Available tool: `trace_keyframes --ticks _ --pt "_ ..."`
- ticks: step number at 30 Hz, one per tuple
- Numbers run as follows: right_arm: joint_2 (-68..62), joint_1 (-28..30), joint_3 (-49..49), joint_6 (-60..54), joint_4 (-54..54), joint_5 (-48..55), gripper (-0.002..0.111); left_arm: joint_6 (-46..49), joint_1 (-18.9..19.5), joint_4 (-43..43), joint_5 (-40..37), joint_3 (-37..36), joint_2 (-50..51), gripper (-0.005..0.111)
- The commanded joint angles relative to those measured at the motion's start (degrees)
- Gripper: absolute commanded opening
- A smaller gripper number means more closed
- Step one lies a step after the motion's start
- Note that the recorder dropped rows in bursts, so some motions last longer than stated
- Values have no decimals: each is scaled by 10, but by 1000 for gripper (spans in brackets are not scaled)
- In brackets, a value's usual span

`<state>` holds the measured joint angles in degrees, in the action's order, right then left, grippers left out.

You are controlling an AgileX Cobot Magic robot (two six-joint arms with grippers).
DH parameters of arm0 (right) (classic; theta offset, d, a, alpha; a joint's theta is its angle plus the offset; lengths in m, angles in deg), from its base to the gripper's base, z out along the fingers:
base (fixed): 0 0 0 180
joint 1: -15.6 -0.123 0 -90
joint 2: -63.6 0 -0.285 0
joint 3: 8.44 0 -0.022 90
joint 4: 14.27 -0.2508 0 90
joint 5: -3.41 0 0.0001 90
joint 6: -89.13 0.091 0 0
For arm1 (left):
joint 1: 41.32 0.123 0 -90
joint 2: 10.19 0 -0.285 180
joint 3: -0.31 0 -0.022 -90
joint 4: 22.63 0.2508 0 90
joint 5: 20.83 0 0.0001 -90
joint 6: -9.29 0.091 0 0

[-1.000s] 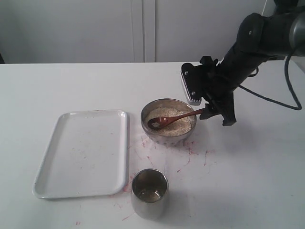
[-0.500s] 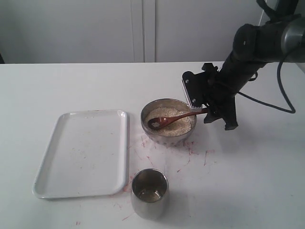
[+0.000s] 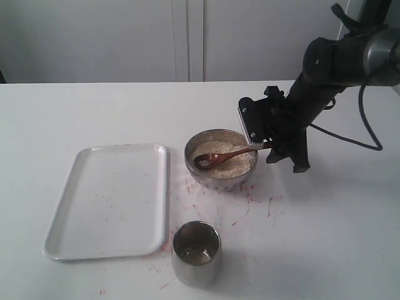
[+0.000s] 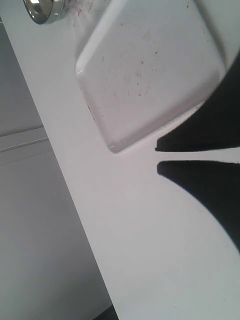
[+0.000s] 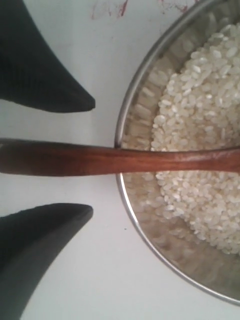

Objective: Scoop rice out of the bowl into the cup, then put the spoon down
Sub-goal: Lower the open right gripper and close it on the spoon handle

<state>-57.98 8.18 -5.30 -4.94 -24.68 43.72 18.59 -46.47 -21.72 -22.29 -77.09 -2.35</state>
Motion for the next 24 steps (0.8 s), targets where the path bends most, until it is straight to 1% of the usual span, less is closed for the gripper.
trace_keyframes --ticks 1,4,9,15,24 --pt "0 -1 1 2 -9 -5 52 -1 -2 -4 3 2 -1 14" --pt "0 -1 1 2 -27 -6 51 -1 -2 -4 3 2 -1 14" --pt "0 -2 1 2 -27 -8 41 -1 -2 -4 3 2 -1 14" --pt "0 -2 1 2 -27 -8 39 -1 -2 -4 3 2 -1 14" --pt "0 -2 1 2 -27 -6 27 -1 -2 -4 3 2 -1 14"
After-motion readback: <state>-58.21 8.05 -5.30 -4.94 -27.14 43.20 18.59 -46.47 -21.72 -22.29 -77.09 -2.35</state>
